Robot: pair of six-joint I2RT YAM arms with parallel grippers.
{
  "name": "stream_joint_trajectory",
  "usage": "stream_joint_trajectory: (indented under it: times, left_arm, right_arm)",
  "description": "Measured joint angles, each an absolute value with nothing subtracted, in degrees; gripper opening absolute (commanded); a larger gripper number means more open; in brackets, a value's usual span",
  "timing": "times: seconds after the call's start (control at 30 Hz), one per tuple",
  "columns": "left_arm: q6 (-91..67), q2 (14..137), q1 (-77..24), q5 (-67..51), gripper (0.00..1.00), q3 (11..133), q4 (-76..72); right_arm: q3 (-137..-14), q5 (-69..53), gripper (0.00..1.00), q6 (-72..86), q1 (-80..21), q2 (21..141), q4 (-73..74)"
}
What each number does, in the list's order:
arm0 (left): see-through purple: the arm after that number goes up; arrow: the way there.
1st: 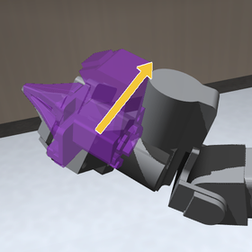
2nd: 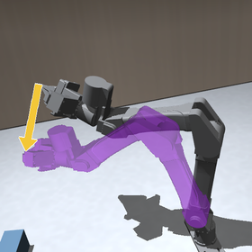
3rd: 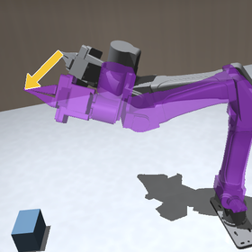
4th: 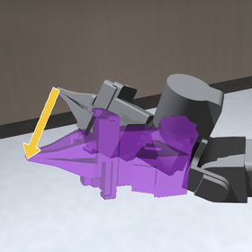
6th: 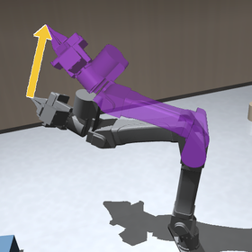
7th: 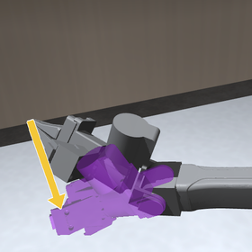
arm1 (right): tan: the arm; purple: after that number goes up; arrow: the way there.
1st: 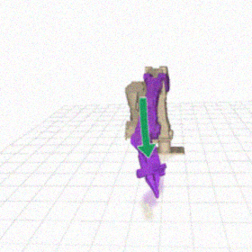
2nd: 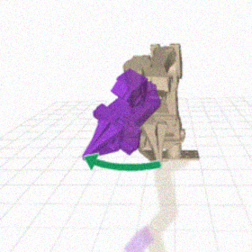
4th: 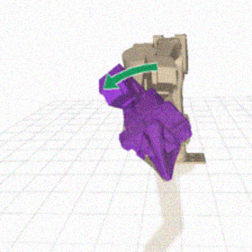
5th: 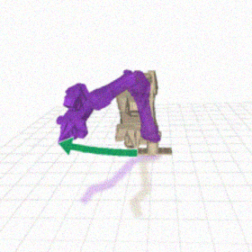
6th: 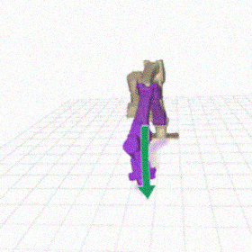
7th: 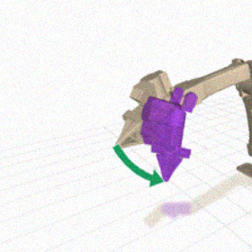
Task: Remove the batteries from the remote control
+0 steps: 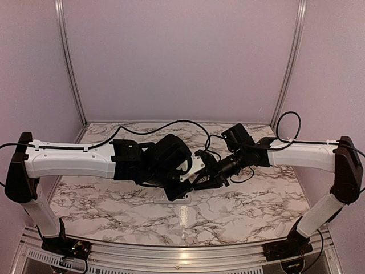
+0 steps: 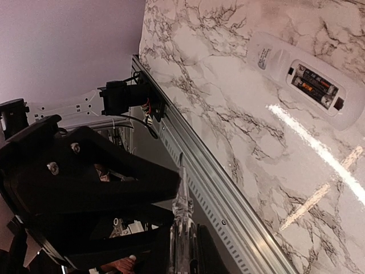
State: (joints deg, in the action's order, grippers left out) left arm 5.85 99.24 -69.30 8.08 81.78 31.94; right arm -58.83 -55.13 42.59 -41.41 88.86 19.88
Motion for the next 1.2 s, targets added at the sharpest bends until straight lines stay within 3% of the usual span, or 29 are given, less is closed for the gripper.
stream_joint_trajectory:
  times: [0.1, 0.23, 0.47, 0.67, 1.2]
  left_arm:
    - [4.91, 99.18, -69.32, 10.04, 0.71, 81.76, 31.75]
    - [3.38, 97.6, -69.32, 12.86, 0.76, 80.77, 31.0]
    - [2.11, 91.0, -69.3, 12.32, 0.71, 77.01, 28.95]
    - [1.23, 86.46, -67.96, 4.34, 0.65, 73.56, 26.57]
    - [4.75, 90.39, -66.61, -1.52, 0.39, 74.37, 19.44]
  right_arm:
    - [-58.89, -54.48, 0.0, 41.69, -41.43, 88.79, 21.08]
    - [-59.09, -53.17, 0.0, 40.38, -41.47, 88.14, 22.0]
    - [-59.77, -50.33, 0.0, 37.3, -41.58, 84.75, 23.7]
    - [-60.4, -48.69, 0.0, 34.09, -41.58, 80.53, 23.59]
    - [-61.04, -50.33, 0.0, 28.97, -41.6, 76.44, 24.51]
